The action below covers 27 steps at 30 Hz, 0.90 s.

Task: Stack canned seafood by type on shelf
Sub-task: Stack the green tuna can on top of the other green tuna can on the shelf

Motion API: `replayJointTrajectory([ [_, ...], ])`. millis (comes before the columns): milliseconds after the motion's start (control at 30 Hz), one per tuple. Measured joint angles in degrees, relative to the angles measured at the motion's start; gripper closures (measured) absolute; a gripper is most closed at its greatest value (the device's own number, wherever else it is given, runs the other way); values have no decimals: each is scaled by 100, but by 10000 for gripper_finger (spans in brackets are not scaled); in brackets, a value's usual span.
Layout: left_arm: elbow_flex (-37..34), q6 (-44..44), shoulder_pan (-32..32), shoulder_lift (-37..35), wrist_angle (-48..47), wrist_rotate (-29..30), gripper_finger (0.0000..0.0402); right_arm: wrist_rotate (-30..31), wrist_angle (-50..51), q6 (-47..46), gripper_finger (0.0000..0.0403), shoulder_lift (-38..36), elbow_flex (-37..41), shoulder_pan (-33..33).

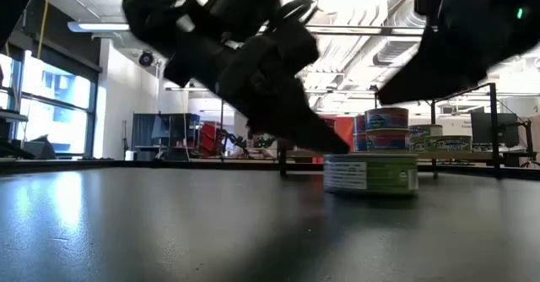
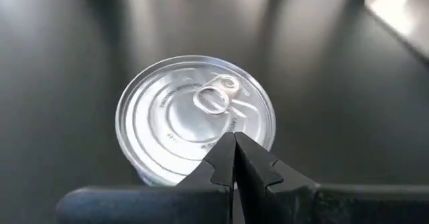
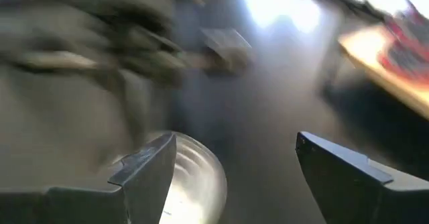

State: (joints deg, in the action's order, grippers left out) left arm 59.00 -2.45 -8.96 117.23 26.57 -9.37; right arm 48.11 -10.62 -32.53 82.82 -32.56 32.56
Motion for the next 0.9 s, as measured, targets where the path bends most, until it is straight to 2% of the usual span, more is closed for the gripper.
replayJointTrajectory([
  [133,728,633,-90,-92,-1452,461,401,-141,1554,-1598,103,-11,5,-266],
  [200,994,799,-138,-101,-1957,462,401,-421,1909,-2055,103,166,5,-409],
  [333,1084,1380,-152,-13,-2637,-730,401,-895,1588,-1977,103,655,9,-607],
  [400,1041,1498,-153,62,-2640,-784,401,-1185,1124,-1671,103,869,9,-678],
  [500,1043,1476,-68,205,-2547,-213,401,-1653,673,-1378,103,997,6,-688],
  [633,1036,1145,14,142,-2727,558,401,-1905,1035,-1780,103,822,16,-449],
  [733,1047,1058,179,-94,-3273,1464,401,-2087,1064,-2188,103,653,-10,-41],
  [833,1047,902,218,-371,-4051,2627,401,-1987,818,-2105,103,648,0,414],
  [900,1047,758,192,-501,-4492,3005,401,-1880,580,-1998,103,643,-2,677],
])
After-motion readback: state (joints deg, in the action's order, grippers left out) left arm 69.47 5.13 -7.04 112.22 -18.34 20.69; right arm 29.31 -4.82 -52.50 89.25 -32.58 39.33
